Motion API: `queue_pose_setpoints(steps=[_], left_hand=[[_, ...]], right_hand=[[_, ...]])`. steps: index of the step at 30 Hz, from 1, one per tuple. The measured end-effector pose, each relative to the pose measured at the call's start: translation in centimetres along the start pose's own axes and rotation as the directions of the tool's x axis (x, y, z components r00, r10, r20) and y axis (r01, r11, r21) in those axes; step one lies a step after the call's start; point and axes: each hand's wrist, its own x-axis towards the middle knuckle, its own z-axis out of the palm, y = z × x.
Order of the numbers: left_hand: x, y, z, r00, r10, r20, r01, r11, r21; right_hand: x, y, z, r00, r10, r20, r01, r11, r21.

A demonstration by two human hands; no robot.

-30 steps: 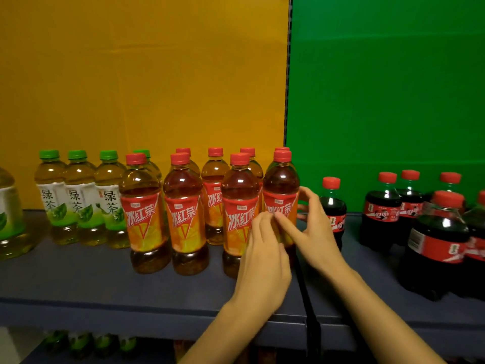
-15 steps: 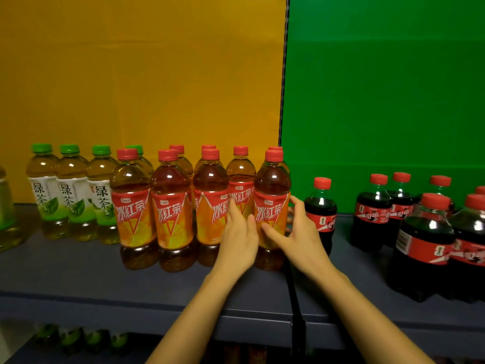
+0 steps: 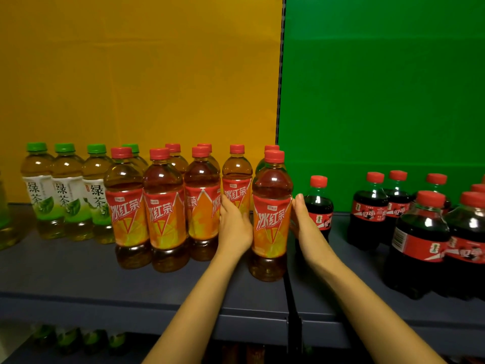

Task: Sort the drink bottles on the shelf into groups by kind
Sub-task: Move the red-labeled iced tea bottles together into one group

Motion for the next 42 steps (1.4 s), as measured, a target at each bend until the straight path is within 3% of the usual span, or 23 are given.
queue_pose_setpoints(steps=[5, 16, 21, 24, 26, 30, 34, 42], left_hand=[[0.4, 0.1, 0.3, 1.0, -0.019, -0.022, 0.021, 0.996, 0.092], [0.8, -0.7, 0.6, 0.999, -0.027, -0.042, 0.029, 0.998, 0.059], [0.4, -0.9, -0.5, 0.996, -0.024, 0.083, 0.023, 1.0, 0.014], [-1.1, -0.4, -1.8, 0.991, 0.059, 0.116, -0.061, 0.998, 0.007], [-2.6, -0.2, -2.8, 0.985, 0.174, -0.014, -0.174, 0.985, 0.015], [-4.5, -0.7, -4.6, 0.887, 0.323, -0.33, -0.298, 0.946, 0.124], [-5.3, -1.5, -4.5, 0.884, 0.288, -0.369, -0.227, 0.953, 0.201], [-5.0, -1.0, -3.9, 0.93, 0.154, -0.333, -0.076, 0.968, 0.237]], right_hand=[[1.6, 0.7, 0.6, 0.999, 0.037, -0.02, -0.034, 0.993, 0.116], [2.7, 0.6, 1.6, 0.987, 0.16, 0.0, -0.152, 0.938, 0.311], [2.2, 0.7, 1.4, 0.991, 0.129, -0.044, -0.113, 0.957, 0.268], [1.1, 0.8, 1.2, 0.994, 0.092, -0.057, -0.073, 0.96, 0.271], [0.1, 1.0, 1.0, 0.997, 0.053, -0.059, -0.036, 0.966, 0.257], [-1.4, 1.2, 0.7, 0.999, 0.04, -0.037, -0.035, 0.992, 0.119], [-1.7, 1.8, 0.8, 0.998, 0.04, -0.046, -0.046, 0.988, -0.148], [-1.8, 2.5, 0.8, 0.996, -0.035, -0.077, 0.019, 0.98, -0.197]])
